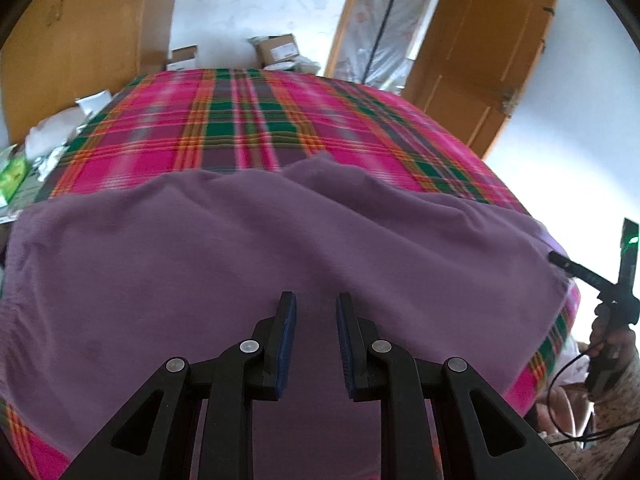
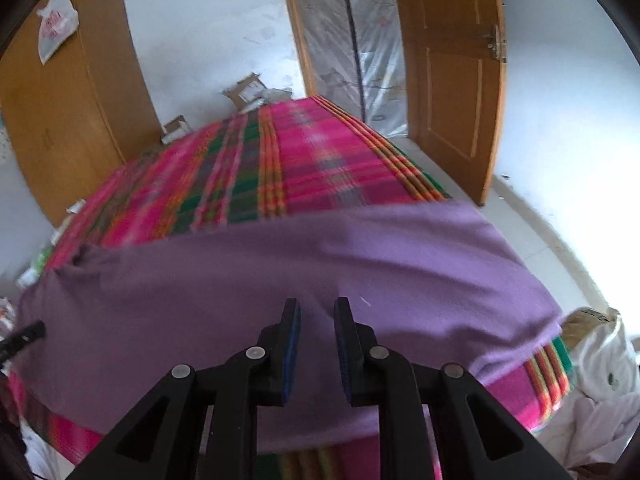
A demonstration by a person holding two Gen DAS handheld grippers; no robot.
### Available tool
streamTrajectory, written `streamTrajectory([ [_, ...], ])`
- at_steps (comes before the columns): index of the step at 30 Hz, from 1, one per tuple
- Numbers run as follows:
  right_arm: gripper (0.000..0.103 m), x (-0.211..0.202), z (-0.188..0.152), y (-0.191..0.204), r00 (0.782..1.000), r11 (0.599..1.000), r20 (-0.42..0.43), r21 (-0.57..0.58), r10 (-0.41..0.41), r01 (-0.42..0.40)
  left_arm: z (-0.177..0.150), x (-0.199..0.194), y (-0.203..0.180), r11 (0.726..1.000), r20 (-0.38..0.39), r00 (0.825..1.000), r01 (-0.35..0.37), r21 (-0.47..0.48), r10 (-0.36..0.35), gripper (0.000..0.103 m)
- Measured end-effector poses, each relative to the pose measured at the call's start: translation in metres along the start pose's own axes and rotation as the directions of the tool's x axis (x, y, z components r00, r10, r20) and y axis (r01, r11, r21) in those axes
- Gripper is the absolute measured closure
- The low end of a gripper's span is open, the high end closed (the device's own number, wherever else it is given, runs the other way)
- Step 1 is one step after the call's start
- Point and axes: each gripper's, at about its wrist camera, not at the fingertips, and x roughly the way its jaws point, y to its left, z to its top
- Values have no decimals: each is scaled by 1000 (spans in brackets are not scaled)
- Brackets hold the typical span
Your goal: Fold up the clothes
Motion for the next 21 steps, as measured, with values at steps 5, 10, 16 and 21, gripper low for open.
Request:
streamTrajectory([
  [5,85,21,26,38,970,973,-81,-13,229,-231,7,-4,25,997,-1,998,-59,-40,59,82],
  [10,85,56,51,91,896,906,-187,-55,403,-419,17,-12,52,988,12,993,-113,-103,115,82],
  [16,85,89,64,164,830,827,-313,-188,461,-530,24,-22,81,970,24,984,-169,-177,176,82],
  [21,71,108,76,196,773,774,-374,-187,513,-605,26,-26,99,954,21,973,-220,-201,229,82],
])
